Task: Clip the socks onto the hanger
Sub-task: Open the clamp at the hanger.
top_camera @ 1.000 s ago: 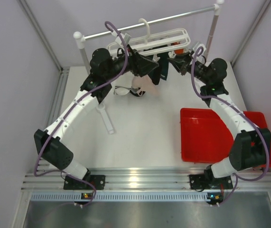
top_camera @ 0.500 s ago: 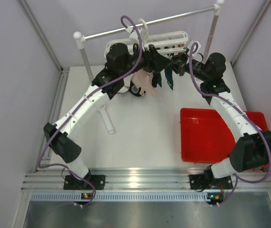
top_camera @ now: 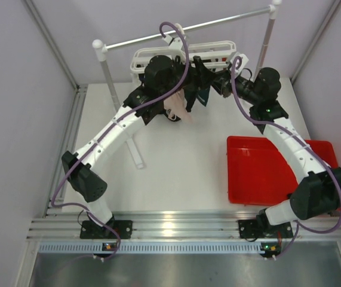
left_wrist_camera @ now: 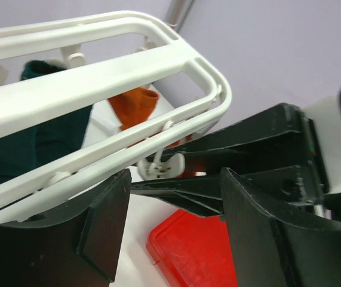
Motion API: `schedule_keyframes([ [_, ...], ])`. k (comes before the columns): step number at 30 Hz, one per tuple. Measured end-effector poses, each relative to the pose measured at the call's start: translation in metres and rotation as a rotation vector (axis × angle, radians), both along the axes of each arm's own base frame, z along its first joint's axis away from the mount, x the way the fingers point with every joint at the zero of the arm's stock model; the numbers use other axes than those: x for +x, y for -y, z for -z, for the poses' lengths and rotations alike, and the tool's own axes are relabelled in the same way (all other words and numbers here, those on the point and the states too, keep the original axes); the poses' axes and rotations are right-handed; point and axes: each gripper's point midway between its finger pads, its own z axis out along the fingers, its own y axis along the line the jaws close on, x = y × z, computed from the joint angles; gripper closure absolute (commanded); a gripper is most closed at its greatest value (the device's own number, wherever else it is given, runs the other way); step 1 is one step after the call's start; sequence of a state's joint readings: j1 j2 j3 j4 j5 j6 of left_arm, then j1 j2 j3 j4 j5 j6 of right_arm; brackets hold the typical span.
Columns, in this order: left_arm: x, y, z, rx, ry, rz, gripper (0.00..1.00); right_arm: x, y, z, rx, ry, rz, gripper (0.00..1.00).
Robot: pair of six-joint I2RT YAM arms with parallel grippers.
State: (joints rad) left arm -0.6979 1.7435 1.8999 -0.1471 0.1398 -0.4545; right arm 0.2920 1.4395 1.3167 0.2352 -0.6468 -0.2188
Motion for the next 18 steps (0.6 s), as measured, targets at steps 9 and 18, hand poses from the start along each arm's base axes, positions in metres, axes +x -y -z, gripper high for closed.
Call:
schedule_keyframes([
  [9,0.011,-0.011,0.012,0.055,-0.003,-0.071,0.34,-0.002,0.0,-0.003,0.003,0.008,-0.004,1.0],
  [18,0.01,-0.008,0.011,0.058,0.02,-0.05,0.4,-0.007,-0.004,-0.003,-0.001,0.009,-0.041,1.0],
])
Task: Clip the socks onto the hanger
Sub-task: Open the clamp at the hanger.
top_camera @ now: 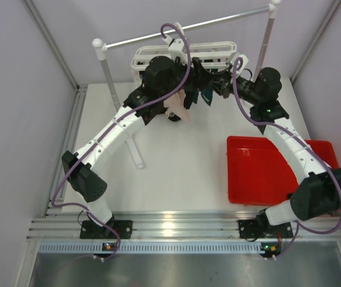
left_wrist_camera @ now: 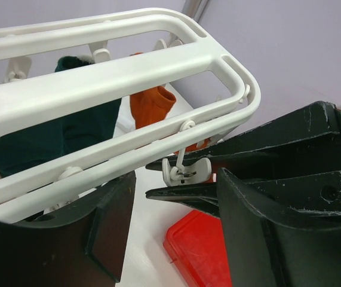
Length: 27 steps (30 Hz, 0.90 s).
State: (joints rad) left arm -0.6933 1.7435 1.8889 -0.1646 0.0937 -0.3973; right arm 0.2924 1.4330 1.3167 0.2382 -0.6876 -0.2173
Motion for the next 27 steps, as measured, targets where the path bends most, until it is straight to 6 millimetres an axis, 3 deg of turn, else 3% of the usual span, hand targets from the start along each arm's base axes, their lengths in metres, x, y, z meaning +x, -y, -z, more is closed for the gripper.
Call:
schedule_keyframes([
  [8,-0.0025,0.0031,-0.0037,-0.011,0.011,0.022,0.55,-0.0035,-0.0026,0.0001,0.0,-0.001,-0.024,1.0],
  [16,-0.0017,0.0074,-0.0062,-0.047,0.003,0.055,0.88,-0.0026,-0.0008,0.0005,0.008,-0.016,-0.018,1.0],
  [19,-0.0005,0.0076,-0.007,-0.059,0.0,0.06,0.98,-0.0015,0.0007,0.0007,0.012,-0.022,-0.011,0.86],
  [22,0.0008,0.0061,-0.0072,-0.064,-0.005,0.06,1.0,-0.001,0.001,0.0008,0.013,-0.023,-0.008,0.73],
  [27,0.0047,0.002,-0.0065,-0.075,-0.02,0.057,1.0,-0.0018,0.0007,0.0,0.013,-0.019,-0.015,0.73],
])
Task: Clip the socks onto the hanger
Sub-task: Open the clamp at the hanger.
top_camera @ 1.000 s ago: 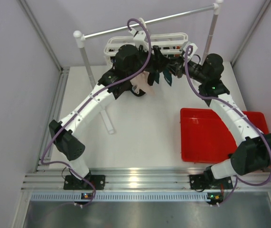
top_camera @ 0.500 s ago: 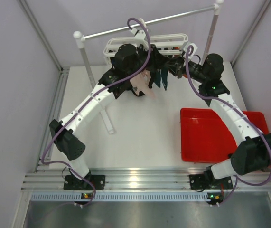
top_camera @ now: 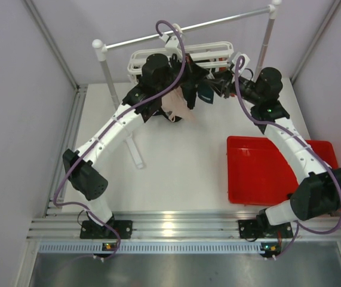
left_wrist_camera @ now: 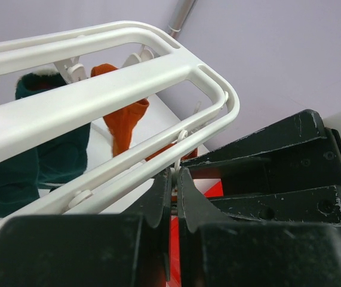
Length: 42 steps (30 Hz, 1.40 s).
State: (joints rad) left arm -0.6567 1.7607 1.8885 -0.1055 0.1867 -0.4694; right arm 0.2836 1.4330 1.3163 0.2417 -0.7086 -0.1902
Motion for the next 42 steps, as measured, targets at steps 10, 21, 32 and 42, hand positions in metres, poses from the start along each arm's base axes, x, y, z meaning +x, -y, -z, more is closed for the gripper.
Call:
schedule_keyframes([
  [10,-0.002,0.001,-0.001,-0.013,-0.014,0.013,0.92,0.001,0.002,-0.002,-0.002,0.015,0.003,1.0],
  [21,-0.001,0.003,0.001,-0.027,-0.029,0.026,0.75,0.001,0.002,-0.003,0.001,0.021,-0.004,1.0],
  [32,0.002,0.005,0.003,-0.04,-0.038,0.028,0.64,0.002,0.004,-0.003,0.0,0.02,0.002,1.0],
  [42,0.002,0.01,0.011,-0.036,-0.061,0.055,0.56,0.001,0.004,-0.004,-0.004,0.029,-0.004,1.0],
])
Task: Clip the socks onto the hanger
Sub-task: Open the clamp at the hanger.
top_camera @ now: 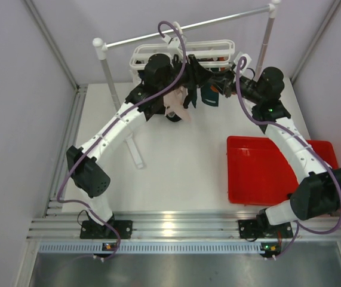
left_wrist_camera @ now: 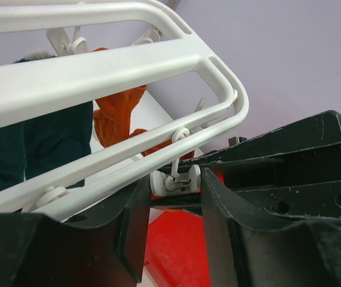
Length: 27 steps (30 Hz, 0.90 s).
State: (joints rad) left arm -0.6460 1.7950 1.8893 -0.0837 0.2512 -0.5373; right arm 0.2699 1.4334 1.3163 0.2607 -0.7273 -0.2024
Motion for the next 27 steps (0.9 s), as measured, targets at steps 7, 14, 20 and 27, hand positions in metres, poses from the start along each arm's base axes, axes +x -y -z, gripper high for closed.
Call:
schedule_keyframes([
  [7,0.0,0.001,0.001,-0.006,-0.011,0.003,0.67,-0.001,-0.001,0.0,-0.005,0.006,-0.007,1.0],
  [14,0.0,0.002,0.0,-0.015,-0.012,-0.005,1.0,0.0,0.0,0.002,-0.013,0.008,0.001,1.0],
  [20,0.001,0.002,-0.001,-0.017,-0.013,-0.008,1.0,0.001,0.0,0.005,-0.028,0.009,0.002,0.61],
  [27,0.002,0.001,-0.001,-0.014,-0.004,-0.01,1.0,-0.015,0.003,0.024,-0.065,-0.071,-0.009,0.26],
])
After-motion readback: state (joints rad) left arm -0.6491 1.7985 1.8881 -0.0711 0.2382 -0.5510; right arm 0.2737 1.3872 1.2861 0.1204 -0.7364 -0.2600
